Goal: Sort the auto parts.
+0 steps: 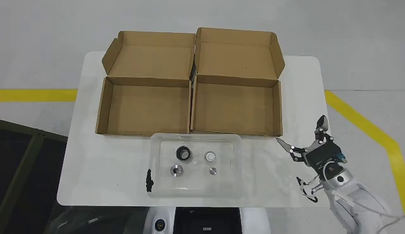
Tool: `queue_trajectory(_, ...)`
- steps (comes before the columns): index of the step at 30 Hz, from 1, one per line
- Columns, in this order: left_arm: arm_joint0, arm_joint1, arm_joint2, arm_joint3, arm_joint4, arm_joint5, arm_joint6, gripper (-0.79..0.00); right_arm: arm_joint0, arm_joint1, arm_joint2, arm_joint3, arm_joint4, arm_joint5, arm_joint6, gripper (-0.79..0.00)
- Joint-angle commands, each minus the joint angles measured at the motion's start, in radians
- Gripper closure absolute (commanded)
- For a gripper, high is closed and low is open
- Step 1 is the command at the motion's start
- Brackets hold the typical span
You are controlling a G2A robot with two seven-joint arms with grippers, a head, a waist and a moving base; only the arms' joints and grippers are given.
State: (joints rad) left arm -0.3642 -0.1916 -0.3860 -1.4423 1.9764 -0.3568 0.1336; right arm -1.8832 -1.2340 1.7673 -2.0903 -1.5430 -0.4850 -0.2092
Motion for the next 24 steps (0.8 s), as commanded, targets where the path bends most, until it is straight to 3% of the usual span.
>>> queue_trajectory(1, 0.0, 0.0, 0.0, 0.0, 0.0, 0.0, 0.0, -0.785, 0.01, 0.001, -0.02, -0.011, -0.005, -0.013, 0.014, -0.785)
queue_trajectory(24, 0.0, 0.0, 0.0, 0.0, 0.0, 0.0, 0.0, -0.785, 0.112, 0.015, -0.37, -0.086, -0.117, -0.216, 0.168, -0.785)
